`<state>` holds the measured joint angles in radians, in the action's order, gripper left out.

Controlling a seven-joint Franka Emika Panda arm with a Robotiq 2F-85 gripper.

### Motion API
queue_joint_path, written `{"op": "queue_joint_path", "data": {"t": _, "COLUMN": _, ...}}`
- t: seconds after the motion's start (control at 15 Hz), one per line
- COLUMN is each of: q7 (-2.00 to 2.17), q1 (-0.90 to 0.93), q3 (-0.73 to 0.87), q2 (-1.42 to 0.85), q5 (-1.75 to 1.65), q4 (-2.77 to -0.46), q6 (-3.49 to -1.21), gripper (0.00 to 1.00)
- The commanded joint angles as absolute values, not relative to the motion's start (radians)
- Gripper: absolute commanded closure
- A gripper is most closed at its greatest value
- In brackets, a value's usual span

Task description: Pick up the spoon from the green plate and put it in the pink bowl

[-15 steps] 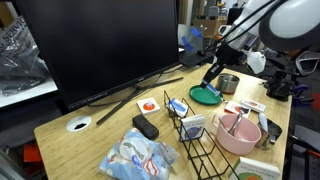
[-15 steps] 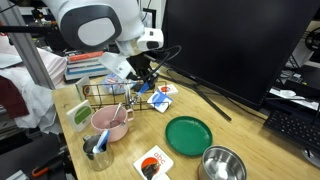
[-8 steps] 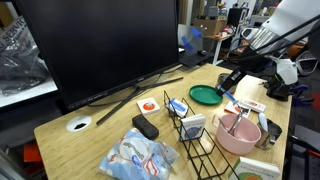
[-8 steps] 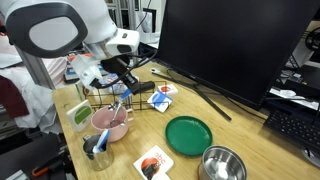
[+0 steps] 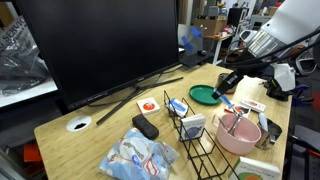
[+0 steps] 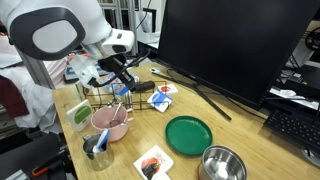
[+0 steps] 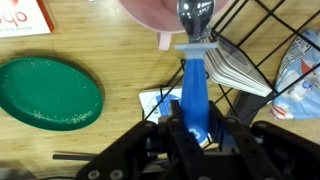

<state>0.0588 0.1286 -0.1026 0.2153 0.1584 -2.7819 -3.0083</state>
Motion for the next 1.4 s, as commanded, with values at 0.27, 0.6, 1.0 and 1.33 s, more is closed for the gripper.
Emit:
{"op": "queue_joint_path", "data": {"t": 0.27, "q7": 0.092, "q1": 0.122, "q3": -0.106, "q2": 0.128, "q5": 0.136, "q4": -2.782, "q6": -3.040, "gripper": 0.93}}
{"op": "queue_joint_path", "data": {"t": 0.6, "q7": 0.144, "q1": 0.097, "q3": -0.111, "q2": 0.093, "q5": 0.108, "q4": -2.782, "q6": -3.047, "gripper": 0.93}}
{"op": "queue_joint_path", "data": {"t": 1.0, "q7": 0.264, "q1": 0.014, "q3": -0.116, "q2": 0.069, "q5": -0.060, "q4": -2.782, "q6": -3.066, "gripper": 0.93}}
{"op": "queue_joint_path", "data": {"t": 1.33, "q7": 0.317, "q1": -0.011, "q3": -0.110, "q2": 0.059, "q5": -0.149, "q4": -2.781, "q6": -3.071, "gripper": 0.93}}
